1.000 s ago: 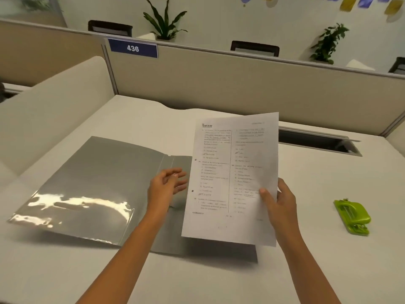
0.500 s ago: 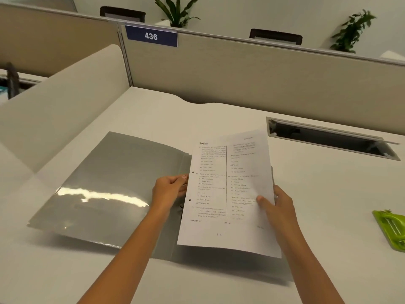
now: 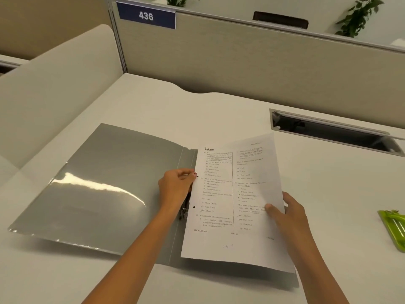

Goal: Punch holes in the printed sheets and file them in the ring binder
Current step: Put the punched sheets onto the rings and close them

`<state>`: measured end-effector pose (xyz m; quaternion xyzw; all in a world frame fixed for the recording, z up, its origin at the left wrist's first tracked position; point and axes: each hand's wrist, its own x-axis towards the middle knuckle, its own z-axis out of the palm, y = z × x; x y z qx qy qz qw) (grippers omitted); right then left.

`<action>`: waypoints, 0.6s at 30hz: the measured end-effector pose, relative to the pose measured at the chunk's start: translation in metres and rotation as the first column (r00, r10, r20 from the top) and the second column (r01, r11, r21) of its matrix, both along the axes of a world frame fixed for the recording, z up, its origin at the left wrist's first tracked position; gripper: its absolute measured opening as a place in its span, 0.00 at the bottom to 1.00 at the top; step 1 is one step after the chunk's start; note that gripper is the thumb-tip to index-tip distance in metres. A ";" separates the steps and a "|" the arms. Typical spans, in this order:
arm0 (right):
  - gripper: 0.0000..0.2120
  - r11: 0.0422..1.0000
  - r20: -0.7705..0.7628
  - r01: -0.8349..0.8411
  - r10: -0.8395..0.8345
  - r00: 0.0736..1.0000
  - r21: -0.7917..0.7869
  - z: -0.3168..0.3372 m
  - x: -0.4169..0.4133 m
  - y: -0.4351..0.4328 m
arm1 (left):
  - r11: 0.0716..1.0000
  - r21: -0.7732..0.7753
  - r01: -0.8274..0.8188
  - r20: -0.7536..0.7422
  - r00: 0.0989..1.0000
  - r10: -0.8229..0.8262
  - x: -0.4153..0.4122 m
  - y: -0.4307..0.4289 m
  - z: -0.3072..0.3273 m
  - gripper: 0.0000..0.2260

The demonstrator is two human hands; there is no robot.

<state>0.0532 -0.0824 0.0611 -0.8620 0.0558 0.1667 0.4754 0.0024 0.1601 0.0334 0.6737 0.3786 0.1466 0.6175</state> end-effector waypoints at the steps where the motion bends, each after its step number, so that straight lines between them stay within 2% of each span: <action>1: 0.15 1.000 -0.002 -0.003 0.003 1.000 -0.002 0.000 0.000 -0.001 | 1.000 0.014 0.002 -0.012 1.000 -0.001 0.002 0.000 -0.001 0.06; 5: 0.16 1.000 -0.016 -0.007 0.007 1.000 -0.012 0.002 0.001 -0.001 | 1.000 0.009 -0.017 -0.037 0.999 0.017 0.007 0.000 -0.002 0.04; 11: 0.17 1.000 -0.020 0.015 -0.015 1.000 0.012 0.000 0.000 0.003 | 0.980 -0.190 -0.061 -0.024 0.998 0.058 0.010 0.005 -0.002 0.05; 18: 0.17 0.999 -0.007 0.038 -0.038 0.999 0.015 0.003 -0.002 0.004 | 0.973 -0.223 -0.052 0.006 0.998 0.055 0.008 0.001 -0.001 0.04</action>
